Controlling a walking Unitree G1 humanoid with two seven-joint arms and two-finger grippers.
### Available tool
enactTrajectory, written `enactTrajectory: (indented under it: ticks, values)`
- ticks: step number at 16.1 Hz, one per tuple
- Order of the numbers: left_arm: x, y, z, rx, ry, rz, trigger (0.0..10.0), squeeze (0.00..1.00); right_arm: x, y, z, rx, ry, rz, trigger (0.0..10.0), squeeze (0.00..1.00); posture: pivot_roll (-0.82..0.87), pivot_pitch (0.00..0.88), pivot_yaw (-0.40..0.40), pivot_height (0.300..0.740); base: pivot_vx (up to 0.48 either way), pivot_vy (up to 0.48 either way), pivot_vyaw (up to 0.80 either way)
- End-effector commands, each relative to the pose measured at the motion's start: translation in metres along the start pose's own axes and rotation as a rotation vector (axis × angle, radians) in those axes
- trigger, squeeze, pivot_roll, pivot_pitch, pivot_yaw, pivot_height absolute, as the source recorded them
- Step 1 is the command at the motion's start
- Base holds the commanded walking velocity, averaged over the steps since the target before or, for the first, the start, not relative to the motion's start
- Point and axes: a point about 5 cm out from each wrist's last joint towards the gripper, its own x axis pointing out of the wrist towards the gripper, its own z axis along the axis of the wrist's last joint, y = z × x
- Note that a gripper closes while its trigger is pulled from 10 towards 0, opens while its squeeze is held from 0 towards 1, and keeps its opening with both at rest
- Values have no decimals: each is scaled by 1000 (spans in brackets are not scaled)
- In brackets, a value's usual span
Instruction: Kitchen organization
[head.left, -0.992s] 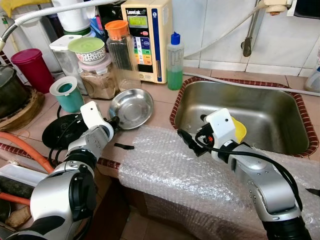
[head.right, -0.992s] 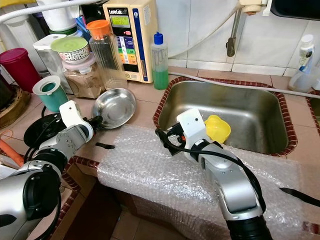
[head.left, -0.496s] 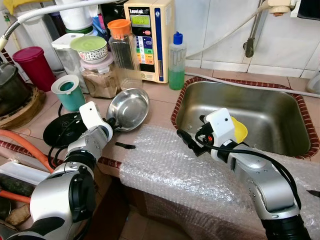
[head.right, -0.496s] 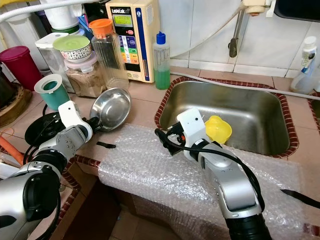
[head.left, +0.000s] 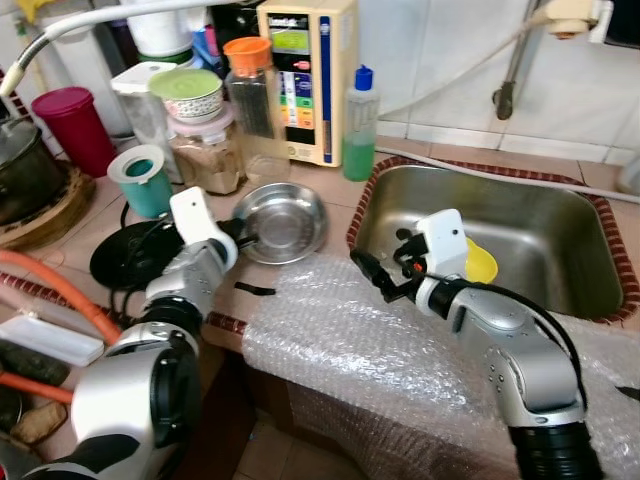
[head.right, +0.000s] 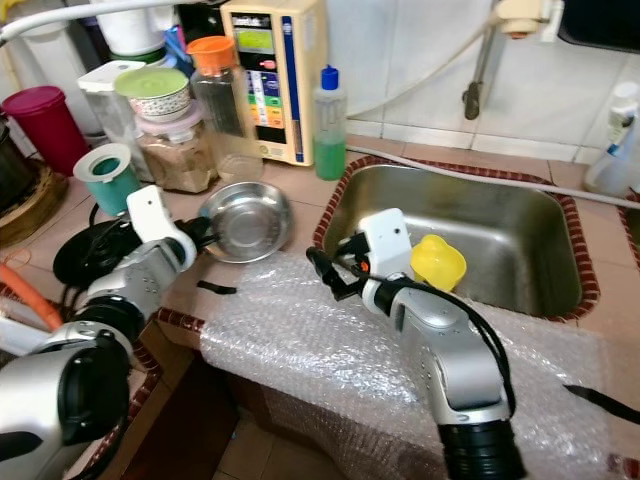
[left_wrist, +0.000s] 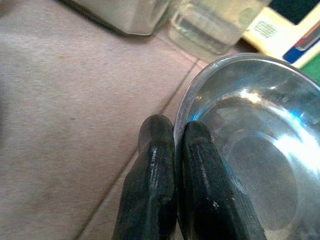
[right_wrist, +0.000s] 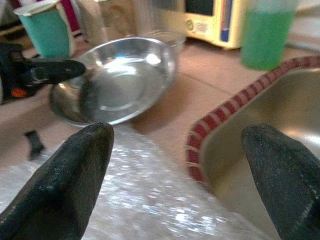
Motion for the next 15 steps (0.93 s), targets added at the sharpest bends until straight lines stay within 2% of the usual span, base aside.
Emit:
enactTrajectory:
  ticks: [1, 2, 4, 6, 7, 9, 10, 11, 12, 14, 15]
  values:
    - [0, -7, -13, 3, 40, -44, 0, 0, 4, -2, 3, 47, -3, -11, 10000, 0, -16, 0, 60, 740, 0, 0, 0]
    - [0, -19, -21, -25, 27, -107, 0, 0, 15, -1, 1, 136, 7, -45, 10000, 0, -19, 0, 54, 740, 0, 0, 0]
    - [0, -31, -30, -49, 18, -171, 0, 0, 23, 0, 3, 191, -2, -72, 10000, 0, -18, 0, 53, 740, 0, 0, 0]
    - [-2, -46, -37, -41, 8, -246, 0, 0, 27, -4, 6, 193, -22, -109, 10000, 0, -18, 0, 57, 740, 0, 0, 0]
    - [-2, -49, -38, -51, 1, -258, 0, 0, 27, -5, 6, 193, -22, -120, 10000, 0, -16, 0, 59, 740, 0, 0, 0]
    - [-4, -62, -35, -88, -41, -322, 0, 0, 30, -16, 10, 165, -53, -223, 10000, 0, -18, 0, 64, 740, 0, 0, 0]
    - [-4, -66, -34, -86, -49, -344, 0, 0, 30, -18, 12, 172, -67, -238, 10000, 0, -18, 0, 64, 740, 0, 0, 0]
    - [-6, -73, -33, -65, -57, -388, 0, 0, 33, -19, 14, 175, -71, -244, 8784, 0, -19, 0, 66, 740, 0, 0, 0]
    - [-7, -76, -31, -68, -65, -409, 0, 0, 35, -20, 16, 174, -75, -252, 8471, 0, -24, 0, 68, 740, 0, 0, 0]
    - [-9, -86, -28, -68, -81, -458, 0, 0, 38, -25, 21, 188, -90, -272, 2196, 0, -25, 0, 68, 740, 0, 0, 0]
    - [-9, -90, -26, -75, -93, -470, 0, 0, 38, -27, 23, 193, -95, -283, 0, 0, -24, 0, 68, 740, 0, 0, 0]
